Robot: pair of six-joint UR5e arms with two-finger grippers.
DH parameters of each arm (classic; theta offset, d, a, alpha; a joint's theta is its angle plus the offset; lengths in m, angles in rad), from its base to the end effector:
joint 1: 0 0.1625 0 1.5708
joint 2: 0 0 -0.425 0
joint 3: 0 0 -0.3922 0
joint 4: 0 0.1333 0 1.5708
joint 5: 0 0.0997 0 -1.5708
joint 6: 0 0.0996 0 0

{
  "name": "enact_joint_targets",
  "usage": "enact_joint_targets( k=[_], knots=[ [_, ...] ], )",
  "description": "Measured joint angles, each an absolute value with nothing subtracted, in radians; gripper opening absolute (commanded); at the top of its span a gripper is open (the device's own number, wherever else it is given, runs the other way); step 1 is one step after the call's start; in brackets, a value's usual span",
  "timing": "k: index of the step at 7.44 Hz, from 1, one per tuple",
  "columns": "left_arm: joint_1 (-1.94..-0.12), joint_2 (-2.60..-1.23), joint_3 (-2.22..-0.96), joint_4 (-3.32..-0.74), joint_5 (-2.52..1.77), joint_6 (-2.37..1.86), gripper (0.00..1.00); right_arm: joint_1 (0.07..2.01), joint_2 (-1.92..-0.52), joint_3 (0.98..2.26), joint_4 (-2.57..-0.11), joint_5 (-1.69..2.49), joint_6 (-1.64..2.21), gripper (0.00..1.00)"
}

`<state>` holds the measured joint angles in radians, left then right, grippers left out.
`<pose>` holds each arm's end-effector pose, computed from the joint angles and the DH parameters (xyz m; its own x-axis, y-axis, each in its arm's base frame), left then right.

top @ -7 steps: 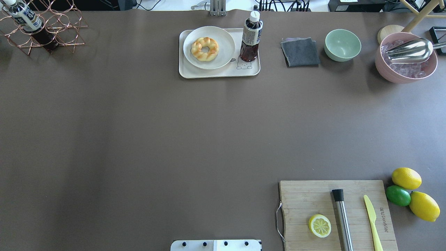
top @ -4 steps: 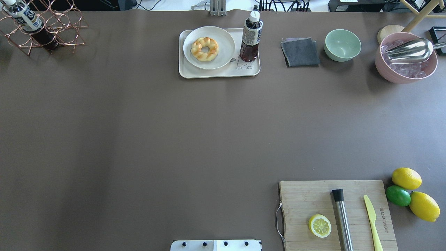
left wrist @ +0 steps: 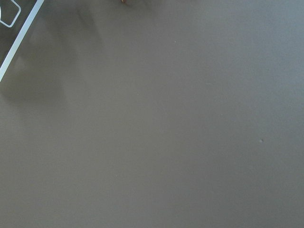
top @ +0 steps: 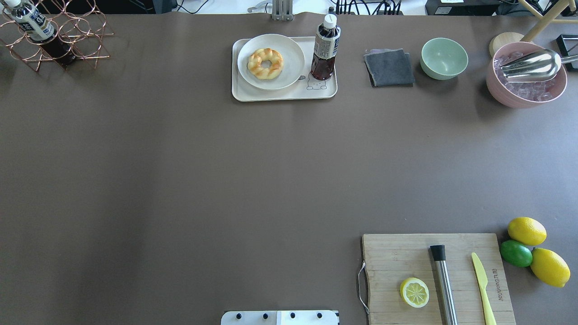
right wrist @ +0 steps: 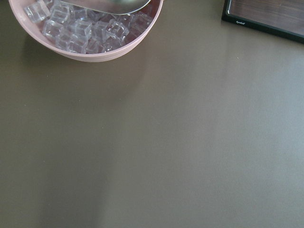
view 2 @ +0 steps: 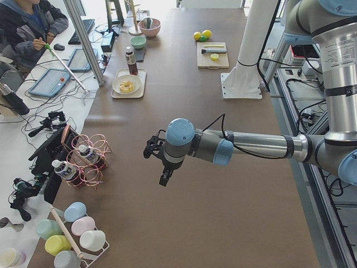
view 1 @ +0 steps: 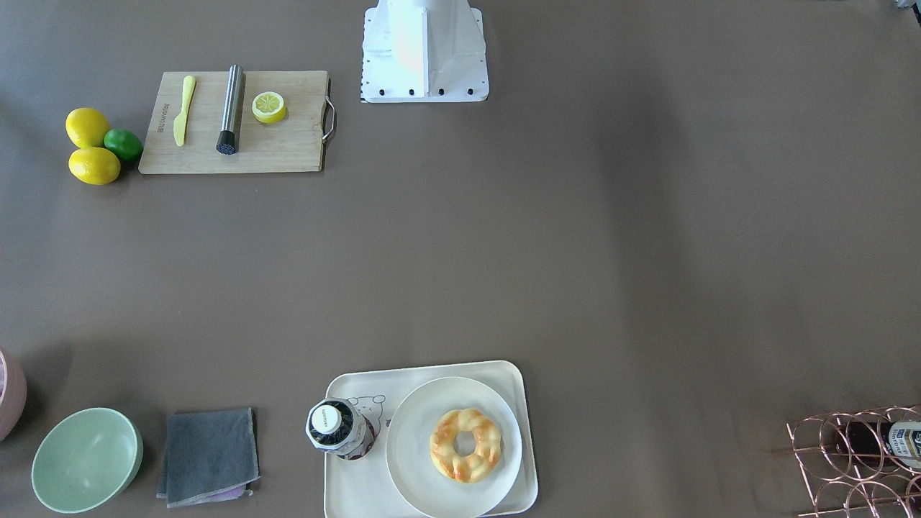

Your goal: Place donut on tray

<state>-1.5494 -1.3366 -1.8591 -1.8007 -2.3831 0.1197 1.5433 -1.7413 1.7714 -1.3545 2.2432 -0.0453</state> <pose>-0.0523 -0.4091 0.5925 0.6760 0.3311 -0.6583 -0.1020 0.9268 0.3614 0.0593 -0.4374 0.6208 0.7759 -0.2171 0.5924 0.0619 0.9606 0.2710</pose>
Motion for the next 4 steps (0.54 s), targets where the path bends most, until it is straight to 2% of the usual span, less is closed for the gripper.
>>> enact_joint_targets(
  k=[4],
  knots=[
    [-1.549, -1.334, -1.860, -1.801, -2.383, 0.120, 0.98, 1.542, -1.735, 1.771, -1.356, 2.239, -0.042, 1.00]
  ],
)
